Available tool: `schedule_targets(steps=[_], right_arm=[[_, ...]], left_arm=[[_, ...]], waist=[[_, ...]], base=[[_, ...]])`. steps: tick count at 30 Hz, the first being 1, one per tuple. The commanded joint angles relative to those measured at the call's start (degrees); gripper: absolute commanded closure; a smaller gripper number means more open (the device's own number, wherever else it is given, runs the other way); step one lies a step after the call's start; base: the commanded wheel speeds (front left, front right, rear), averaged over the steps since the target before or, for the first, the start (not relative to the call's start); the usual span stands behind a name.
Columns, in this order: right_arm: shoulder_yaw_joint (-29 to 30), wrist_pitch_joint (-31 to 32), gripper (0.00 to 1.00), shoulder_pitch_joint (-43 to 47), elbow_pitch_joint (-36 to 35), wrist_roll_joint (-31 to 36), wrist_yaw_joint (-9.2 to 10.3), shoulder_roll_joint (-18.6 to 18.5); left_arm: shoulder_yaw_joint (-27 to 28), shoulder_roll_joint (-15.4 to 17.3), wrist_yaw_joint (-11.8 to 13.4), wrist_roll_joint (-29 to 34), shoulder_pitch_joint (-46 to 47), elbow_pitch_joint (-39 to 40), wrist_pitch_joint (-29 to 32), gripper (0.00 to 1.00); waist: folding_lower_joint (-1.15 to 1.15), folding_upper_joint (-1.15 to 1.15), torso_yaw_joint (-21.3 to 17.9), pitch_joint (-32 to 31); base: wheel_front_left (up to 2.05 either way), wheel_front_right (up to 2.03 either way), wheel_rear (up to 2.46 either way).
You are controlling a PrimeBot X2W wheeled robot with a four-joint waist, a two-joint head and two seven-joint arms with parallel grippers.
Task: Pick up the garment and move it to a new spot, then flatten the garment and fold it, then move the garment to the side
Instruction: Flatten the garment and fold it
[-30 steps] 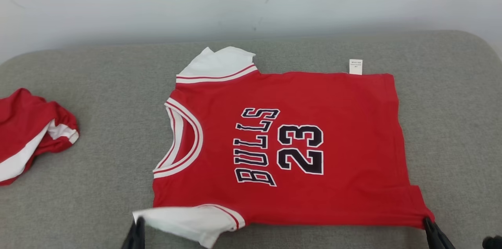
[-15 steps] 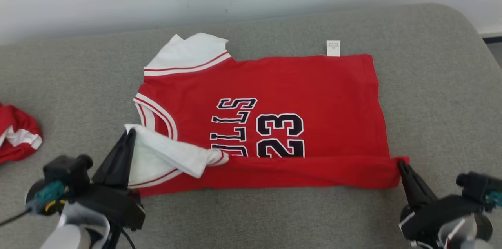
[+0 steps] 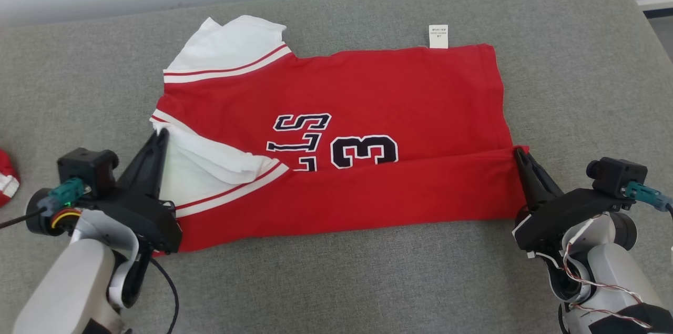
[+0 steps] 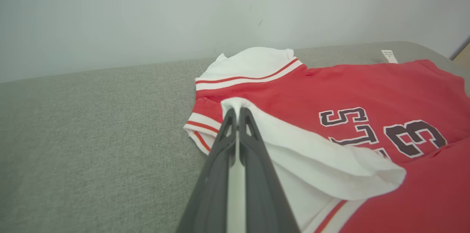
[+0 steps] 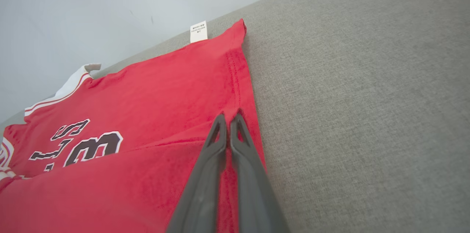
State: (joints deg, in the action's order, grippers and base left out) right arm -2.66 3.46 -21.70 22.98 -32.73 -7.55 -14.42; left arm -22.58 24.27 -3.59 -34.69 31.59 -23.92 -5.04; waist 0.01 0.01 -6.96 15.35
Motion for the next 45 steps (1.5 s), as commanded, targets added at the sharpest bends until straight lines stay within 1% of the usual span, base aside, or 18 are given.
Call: schedule_targets(steps=[1, 2, 3, 4, 9, 13, 17, 22, 28, 32, 40, 41, 42, 43, 45], right_arm=[[-0.4, -0.6, 1.0, -0.6, 1.0, -0.3, 0.14, -0.3], [-0.6, -1.4, 0.64, -1.2, 1.7, -0.3, 0.14, -0.4], [-0.9, -2.0, 0.0, -1.7, 2.6, -0.5, 0.14, -0.5], [-1.0, -2.7, 0.0, -1.8, 3.3, -0.7, 0.14, -0.7], [-2.1, -6.3, 0.0, 1.2, 4.8, -1.4, 0.14, -2.1], [-1.6, -8.0, 0.0, 5.0, 4.1, -2.6, 0.14, -2.8], [-1.1, -8.7, 0.0, 8.7, 2.6, -3.1, 0.14, -2.8], [-0.6, -8.4, 0.0, 10.4, 1.8, -2.2, 0.14, -2.4], [-0.4, -8.1, 0.0, 9.7, 2.1, -0.4, 0.14, -2.3], [-0.5, -7.7, 0.0, 9.4, 2.4, -0.1, 0.14, -2.1], [-0.5, -7.0, 0.0, 8.6, 4.0, 1.5, 0.14, -1.1], [-0.6, -6.8, 0.0, 8.4, 4.5, 1.5, 0.14, -0.8], [-0.8, -6.6, 0.54, 8.1, 4.8, 1.6, 0.14, -0.5], [-0.9, -6.6, 1.0, 7.7, 5.1, 1.5, 0.14, -0.3], [-1.4, -6.9, 1.0, 7.3, 5.8, 1.6, 0.14, 0.1]], left_arm=[[-0.4, -0.4, -0.2, 0.3, 0.5, -0.9, -0.5, 1.0], [-0.5, -0.4, -0.1, 0.9, 0.9, -1.7, -1.0, 1.0], [-0.7, -0.6, 0.3, 1.4, 1.2, -2.3, -1.8, 0.62], [-0.8, -0.9, 0.4, 1.7, 1.3, -2.8, -2.8, 0.0], [-0.6, -2.0, 1.5, 2.0, -1.5, -2.8, -6.9, 0.0], [0.2, -2.8, 3.4, 1.5, -5.7, 0.6, -8.6, 0.0], [0.4, -3.0, 5.5, 1.0, -11.8, 4.5, -9.0, 0.0], [0.4, -2.7, 6.9, 0.3, -16.6, 6.2, -8.4, 0.0], [-0.8, -3.3, 6.7, -0.4, -17.4, 4.3, -6.7, 0.0], [-1.3, -3.4, 6.7, 0.0, -16.8, 2.2, -6.8, 0.0], [-2.0, -5.1, 5.1, -1.2, -15.1, -3.4, -7.0, 0.0], [-1.9, -5.4, 4.8, -1.5, -14.8, -4.0, -7.2, 0.53], [-1.8, -5.6, 4.5, -1.8, -14.6, -4.8, -7.3, 0.65], [-1.9, -5.6, 4.1, -2.0, -14.4, -5.7, -7.3, 1.0], [-1.8, -6.2, 3.5, -2.4, -13.9, -7.1, -7.8, 1.0]], waist=[[-0.01, -0.01, 0.0, -0.1], [-0.01, -0.01, 0.1, -0.3], [-0.01, -0.01, 0.2, -0.5], [-0.01, -0.01, 0.3, -0.8], [-0.01, -0.01, 1.2, -2.7], [-0.01, -0.01, 2.2, -4.0], [-0.01, -0.01, 2.9, -4.3], [-0.01, -0.01, 3.5, -3.7], [-0.01, -0.01, 3.8, -3.2], [-0.01, -0.01, 3.7, -2.9], [-0.01, -0.01, 3.3, -2.0], [-0.01, -0.01, 3.4, -1.9], [-0.01, -0.01, 3.4, -1.8], [-0.01, -0.01, 3.4, -1.8], [-0.01, -0.01, 3.6, -1.9]], base=[[0.0, 0.0, 0.0], [0.0, 0.0, 0.0], [0.0, 0.0, 0.0], [0.0, 0.0, 0.0], [0.0, 0.0, 0.0], [0.0, 0.0, 0.0], [0.0, 0.0, 0.0], [0.0, 0.0, 0.0], [0.0, 0.0, 0.0], [0.0, 0.0, 0.0], [0.0, 0.0, 0.0], [0.0, 0.0, 0.0], [0.0, 0.0, 0.0], [0.0, 0.0, 0.0], [0.0, 0.0, 0.0]])
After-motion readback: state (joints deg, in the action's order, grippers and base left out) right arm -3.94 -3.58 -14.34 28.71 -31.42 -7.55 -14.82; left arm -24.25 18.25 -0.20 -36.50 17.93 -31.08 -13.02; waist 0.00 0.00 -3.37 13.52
